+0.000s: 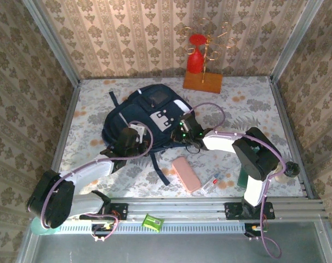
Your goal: Pack the student bag
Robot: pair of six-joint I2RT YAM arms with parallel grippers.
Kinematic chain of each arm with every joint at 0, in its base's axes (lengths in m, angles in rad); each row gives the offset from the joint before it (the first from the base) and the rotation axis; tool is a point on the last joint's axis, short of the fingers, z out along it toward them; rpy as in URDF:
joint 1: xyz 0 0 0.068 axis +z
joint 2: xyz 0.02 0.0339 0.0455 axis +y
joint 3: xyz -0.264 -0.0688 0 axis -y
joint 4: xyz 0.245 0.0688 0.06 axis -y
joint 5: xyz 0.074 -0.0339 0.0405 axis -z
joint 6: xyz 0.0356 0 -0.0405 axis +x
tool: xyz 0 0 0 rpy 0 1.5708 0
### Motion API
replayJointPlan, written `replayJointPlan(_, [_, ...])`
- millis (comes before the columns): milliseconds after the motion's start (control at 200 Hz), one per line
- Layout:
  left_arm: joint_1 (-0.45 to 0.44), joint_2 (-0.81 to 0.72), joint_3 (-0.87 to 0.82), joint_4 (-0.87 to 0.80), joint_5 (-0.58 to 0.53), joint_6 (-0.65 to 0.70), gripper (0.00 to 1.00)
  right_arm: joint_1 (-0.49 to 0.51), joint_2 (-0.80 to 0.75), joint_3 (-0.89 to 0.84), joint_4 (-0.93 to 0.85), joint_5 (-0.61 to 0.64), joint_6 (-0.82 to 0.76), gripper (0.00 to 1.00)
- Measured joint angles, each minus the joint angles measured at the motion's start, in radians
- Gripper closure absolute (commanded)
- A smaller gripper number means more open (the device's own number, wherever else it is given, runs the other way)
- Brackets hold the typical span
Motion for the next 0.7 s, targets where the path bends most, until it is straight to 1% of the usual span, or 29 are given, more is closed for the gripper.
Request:
replayJointPlan(45, [-0.002,-0.006,0.000,-0.001,0.007,0.005,1.00,-0.020,0.000,0.000,0.004,-0.001,-0.018,1.00])
replayJointPlan(175, [0.002,-0.043,0.000,-0.012,0.014,0.026,1.00,-0.079,-0.001,0.000,0.006,0.001,-0.068,1.00])
replayJointPlan(275, [0.022,-0.070,0.000,-0.019,0.014,0.042,1.00,-0.126,-0.001,0.018,-0.029,0.001,-0.122,1.00])
replayJointPlan(370, [0.033,-0.077,0.000,-0.023,0.013,0.050,1.00,-0.146,-0.001,0.043,-0.064,-0.005,-0.170,1.00])
replayJointPlan(420, [0.033,-0.077,0.000,-0.023,0.015,0.049,1.00,-0.151,-0.001,0.050,-0.074,-0.015,-0.189,0.98])
replayJointPlan(475, [0.033,-0.077,0.000,-0.021,0.022,0.049,1.00,-0.151,-0.002,0.050,-0.078,-0.023,-0.204,0.94])
replayJointPlan(510, [0.032,-0.077,0.000,-0.018,0.028,0.049,1.00,-0.151,-0.003,0.050,-0.080,-0.029,-0.211,0.89])
replayJointPlan(570, [0.026,-0.069,0.006,-0.019,0.039,0.054,0.90,-0.150,-0.014,0.045,-0.081,-0.042,-0.228,0.80])
replayJointPlan(610, [0.019,-0.058,0.017,-0.021,0.045,0.063,0.85,-0.148,-0.027,0.036,-0.082,-0.048,-0.235,0.76])
replayJointPlan(650, [0.010,-0.043,0.033,-0.023,0.047,0.072,0.81,-0.142,-0.048,0.020,-0.081,-0.055,-0.245,0.72])
replayJointPlan(705, [-0.001,-0.024,0.051,-0.024,0.048,0.083,0.78,-0.128,-0.082,-0.004,-0.081,-0.063,-0.258,0.66])
